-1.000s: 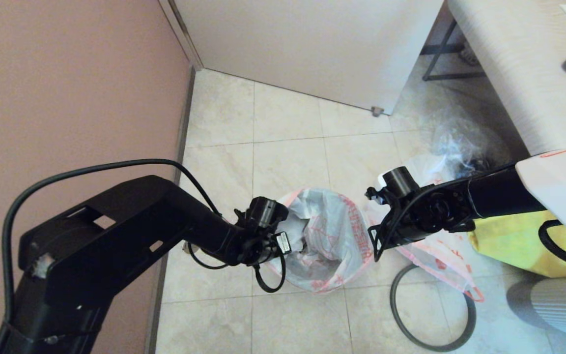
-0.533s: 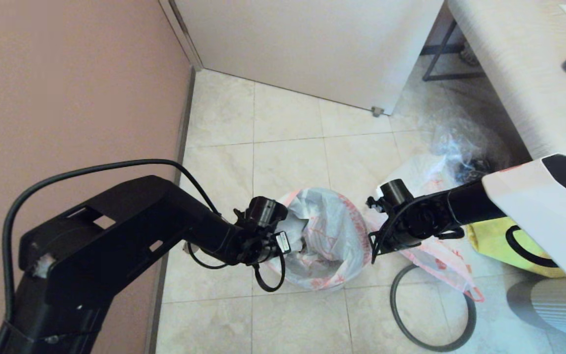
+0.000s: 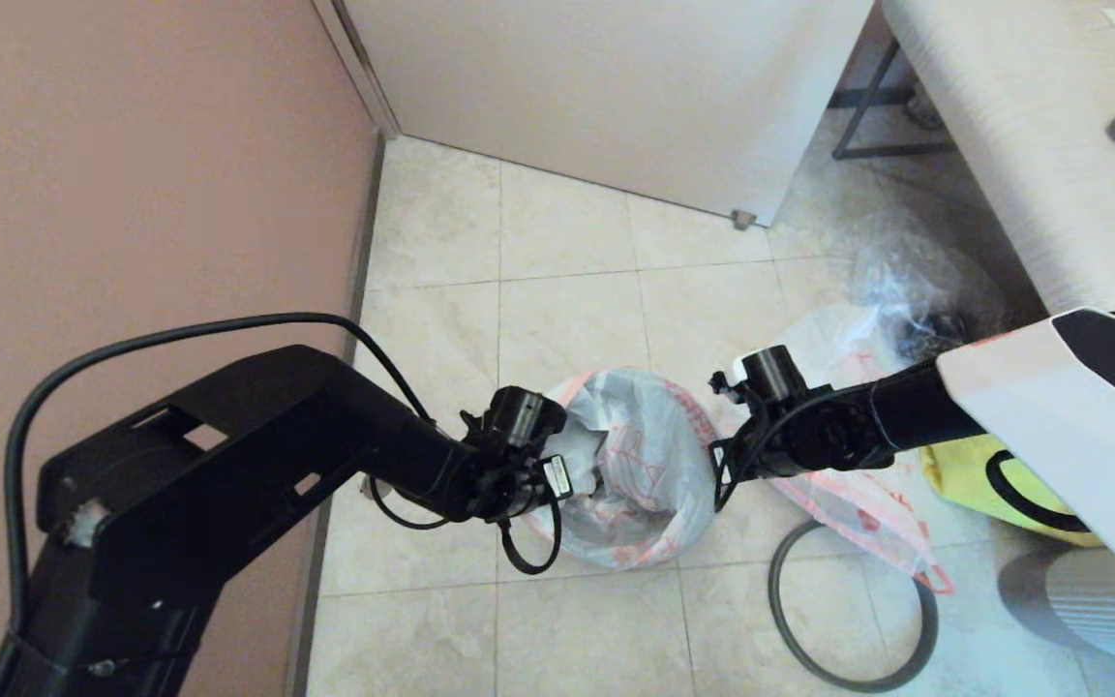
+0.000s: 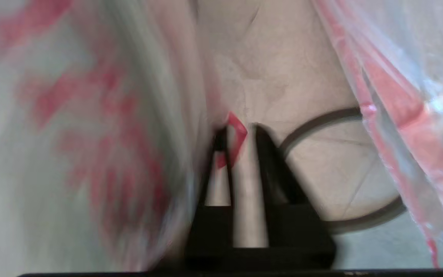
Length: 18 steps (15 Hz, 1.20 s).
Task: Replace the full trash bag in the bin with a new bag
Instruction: Put the new garbage bag on the trash can
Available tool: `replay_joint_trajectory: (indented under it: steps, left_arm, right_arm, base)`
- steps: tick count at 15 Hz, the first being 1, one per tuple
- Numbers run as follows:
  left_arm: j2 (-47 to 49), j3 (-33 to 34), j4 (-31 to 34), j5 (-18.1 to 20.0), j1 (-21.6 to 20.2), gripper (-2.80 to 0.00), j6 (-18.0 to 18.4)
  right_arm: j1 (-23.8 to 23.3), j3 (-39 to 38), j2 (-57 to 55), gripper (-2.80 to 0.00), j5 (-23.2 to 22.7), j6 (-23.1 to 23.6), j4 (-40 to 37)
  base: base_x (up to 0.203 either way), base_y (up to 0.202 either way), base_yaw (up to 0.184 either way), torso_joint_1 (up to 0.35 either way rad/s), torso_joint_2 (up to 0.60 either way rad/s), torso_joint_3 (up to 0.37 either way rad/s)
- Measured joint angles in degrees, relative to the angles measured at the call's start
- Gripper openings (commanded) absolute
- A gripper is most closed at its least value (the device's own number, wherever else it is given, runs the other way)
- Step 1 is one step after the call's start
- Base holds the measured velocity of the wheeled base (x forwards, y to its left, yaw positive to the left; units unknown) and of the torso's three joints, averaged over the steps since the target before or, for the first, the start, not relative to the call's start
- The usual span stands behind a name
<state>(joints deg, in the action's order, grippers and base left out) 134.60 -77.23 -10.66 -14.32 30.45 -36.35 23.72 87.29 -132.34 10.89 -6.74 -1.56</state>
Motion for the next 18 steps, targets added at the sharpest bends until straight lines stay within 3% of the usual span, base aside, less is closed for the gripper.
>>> replay_joint_trajectory:
  steps: [3,6,10,18]
  left_arm:
    - [0.0,0.0,0.0,0.0,0.2,-2.8,-0.2]
    - [0.0,0.1,0.0,-0.1,0.4,-2.8,-0.2]
    - [-0.1,0.1,0.0,-0.3,0.5,-2.8,-0.1]
    - [0.0,0.1,-0.1,-0.3,0.4,-2.8,-0.1]
  right_arm:
    - [0.1,-3.8,3.7,0.0,0.0,0.5,-2.0]
    - [0.0,-8.0,9.0,0.0,0.0,-3.3,-6.8]
    - [1.5,-10.2,14.4,0.0,-0.4,-6.5,-7.6]
    - [6.8,0.3,7.9,0.0,-0.2,-5.7,-7.8]
  base:
    - [0.0,0.0,0.0,0.0,0.0,0.0]
    - [0.0,0.0,0.0,0.0,0.0,0.0]
    - [0.0,0.0,0.0,0.0,0.0,0.0]
    - [0.0,0.0,0.0,0.0,0.0,0.0]
